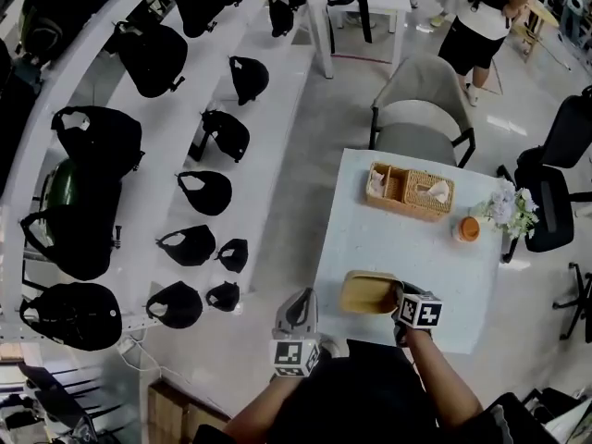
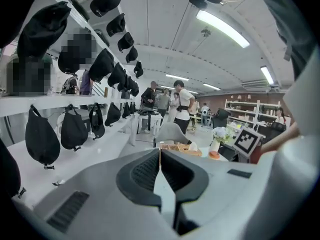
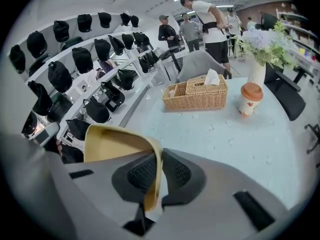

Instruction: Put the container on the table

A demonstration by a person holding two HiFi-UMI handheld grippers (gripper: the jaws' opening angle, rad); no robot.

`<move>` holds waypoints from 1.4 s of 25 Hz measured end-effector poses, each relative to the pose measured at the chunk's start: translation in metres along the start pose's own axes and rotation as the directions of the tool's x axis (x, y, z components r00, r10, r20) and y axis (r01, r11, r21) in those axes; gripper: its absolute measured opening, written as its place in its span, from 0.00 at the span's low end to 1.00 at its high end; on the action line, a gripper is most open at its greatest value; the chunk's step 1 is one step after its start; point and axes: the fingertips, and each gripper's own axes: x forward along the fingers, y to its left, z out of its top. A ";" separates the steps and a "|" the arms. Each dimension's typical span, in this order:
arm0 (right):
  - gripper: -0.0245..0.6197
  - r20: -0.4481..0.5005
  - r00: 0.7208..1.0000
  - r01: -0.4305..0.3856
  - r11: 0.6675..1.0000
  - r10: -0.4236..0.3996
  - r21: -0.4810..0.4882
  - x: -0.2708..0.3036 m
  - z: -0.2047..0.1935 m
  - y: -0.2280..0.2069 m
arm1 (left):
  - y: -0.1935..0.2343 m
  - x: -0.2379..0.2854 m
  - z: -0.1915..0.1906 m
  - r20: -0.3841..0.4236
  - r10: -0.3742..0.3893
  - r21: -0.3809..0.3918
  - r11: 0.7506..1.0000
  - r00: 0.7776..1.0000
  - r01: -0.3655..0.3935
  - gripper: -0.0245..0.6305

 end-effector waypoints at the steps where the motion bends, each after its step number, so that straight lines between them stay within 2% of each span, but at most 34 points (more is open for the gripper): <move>1: 0.06 -0.006 1.000 -0.001 1.000 0.001 -0.001 0.006 0.006 -0.003 | 0.002 0.005 0.000 0.002 0.011 -0.003 1.000 1.000 -0.011 0.06; 4: 0.07 -0.022 1.000 0.003 1.000 -0.003 0.008 0.023 0.023 -0.008 | 0.012 0.014 0.003 0.008 0.057 -0.028 0.998 0.998 -0.056 0.06; 7: 0.07 -0.029 1.000 0.010 0.999 -0.009 0.041 0.041 0.032 -0.006 | 0.021 0.019 -0.002 -0.007 0.061 -0.044 0.997 0.998 -0.061 0.06; 11: 0.07 -0.020 1.000 0.023 0.997 -0.021 0.080 0.071 0.046 -0.001 | 0.031 0.039 -0.006 -0.021 0.018 -0.057 0.998 1.000 -0.019 0.06; 15: 0.07 -0.042 0.999 0.030 0.991 -0.025 0.129 0.099 0.049 0.009 | 0.036 0.060 0.002 -0.026 -0.056 -0.054 0.997 0.998 0.055 0.06; 20: 0.07 -0.105 0.993 0.058 0.992 -0.047 0.108 0.126 0.041 0.014 | 0.047 0.079 0.014 -0.031 -0.133 -0.013 0.991 0.991 0.132 0.06; 24: 0.07 -0.174 0.978 0.117 0.993 -0.112 0.017 0.145 0.030 0.003 | 0.065 0.084 0.006 -0.060 -0.120 -0.044 0.992 0.991 0.118 0.06; 30: 0.07 -0.188 0.968 0.175 0.984 -0.167 0.027 0.171 0.037 -0.022 | 0.082 0.092 -0.005 -0.093 -0.125 -0.051 0.991 0.988 0.120 0.06; 35: 0.07 -0.227 0.954 0.211 0.976 -0.194 0.052 0.186 0.024 -0.033 | 0.088 0.092 -0.009 -0.111 -0.125 -0.072 0.990 0.986 0.117 0.06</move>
